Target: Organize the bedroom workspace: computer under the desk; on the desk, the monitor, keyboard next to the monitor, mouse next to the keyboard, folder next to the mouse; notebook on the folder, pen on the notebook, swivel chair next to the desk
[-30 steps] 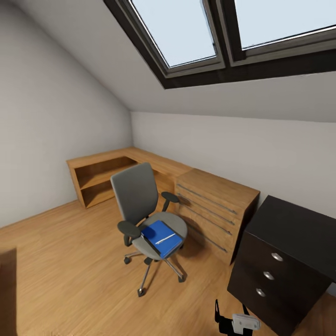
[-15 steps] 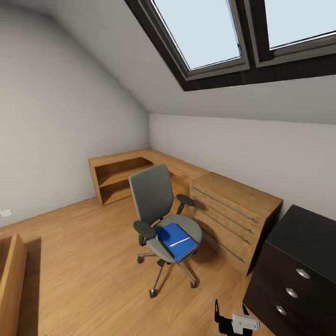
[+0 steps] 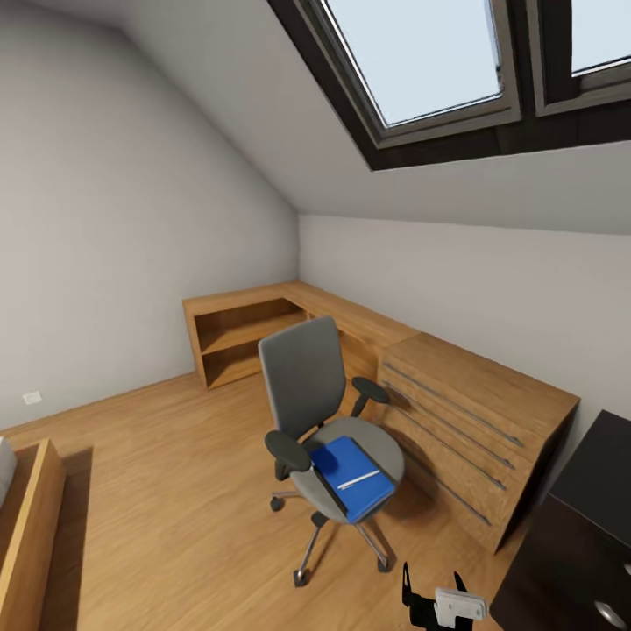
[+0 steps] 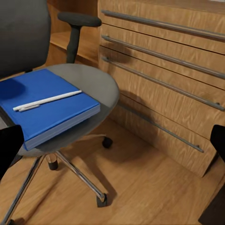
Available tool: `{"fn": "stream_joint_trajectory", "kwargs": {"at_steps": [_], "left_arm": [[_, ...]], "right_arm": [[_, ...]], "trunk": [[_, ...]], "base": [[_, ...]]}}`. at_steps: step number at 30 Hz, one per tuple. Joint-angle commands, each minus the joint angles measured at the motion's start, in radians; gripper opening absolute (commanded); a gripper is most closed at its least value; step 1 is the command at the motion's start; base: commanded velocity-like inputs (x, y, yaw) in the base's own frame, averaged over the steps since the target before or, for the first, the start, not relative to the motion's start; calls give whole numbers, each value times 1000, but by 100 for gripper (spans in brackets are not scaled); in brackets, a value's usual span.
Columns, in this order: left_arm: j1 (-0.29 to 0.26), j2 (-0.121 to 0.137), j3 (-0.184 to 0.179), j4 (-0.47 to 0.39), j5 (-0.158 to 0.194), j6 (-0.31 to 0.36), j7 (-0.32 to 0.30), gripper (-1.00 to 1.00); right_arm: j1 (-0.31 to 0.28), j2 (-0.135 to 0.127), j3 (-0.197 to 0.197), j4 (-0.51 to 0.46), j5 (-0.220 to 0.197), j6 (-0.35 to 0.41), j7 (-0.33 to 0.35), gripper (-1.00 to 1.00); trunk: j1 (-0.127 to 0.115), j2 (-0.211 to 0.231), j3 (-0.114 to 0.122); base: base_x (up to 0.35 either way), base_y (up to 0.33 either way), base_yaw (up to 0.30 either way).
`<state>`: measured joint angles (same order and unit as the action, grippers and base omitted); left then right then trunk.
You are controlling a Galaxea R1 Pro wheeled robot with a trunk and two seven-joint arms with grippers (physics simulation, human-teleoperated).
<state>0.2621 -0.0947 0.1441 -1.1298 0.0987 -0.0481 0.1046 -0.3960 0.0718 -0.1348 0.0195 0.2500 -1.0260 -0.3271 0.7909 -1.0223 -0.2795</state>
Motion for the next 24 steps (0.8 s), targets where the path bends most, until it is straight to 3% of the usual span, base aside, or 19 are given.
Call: {"fn": "stream_joint_trajectory", "kwargs": {"at_steps": [1,10,14,16,20,21,24], "left_arm": [[0,0,0,-1,10,-2,1,100],[0,0,0,-8,11,-4,2,100],[0,0,1,-59,12,-1,5,100],[0,0,1,-144,13,17,4,100],[1,0,2,-281,15,135,26,100],[0,0,2,-334,16,205,43,100],[-15,0,2,-402,18,319,72,100]], "right_arm": [[-1,0,-8,2,11,-3,-4,100],[-1,-3,-6,0,9,-1,2,100],[-2,-2,-6,-11,7,7,0,100],[-4,2,-8,-73,3,27,-3,100],[-7,44,-10,-246,-2,170,-6,100],[-8,58,-10,-330,-11,258,-6,100],[-9,77,-10,-466,-43,420,-3,100]], "trunk": [[0,-1,-1],[0,-1,-1],[0,-1,-1],[0,-1,-1],[0,-1,-1],[0,-1,-1],[0,-1,-1]], "base": [[66,2,10],[17,0,2],[3,0,0],[0,0,0],[0,0,0],[0,0,0],[0,0,0]]}}
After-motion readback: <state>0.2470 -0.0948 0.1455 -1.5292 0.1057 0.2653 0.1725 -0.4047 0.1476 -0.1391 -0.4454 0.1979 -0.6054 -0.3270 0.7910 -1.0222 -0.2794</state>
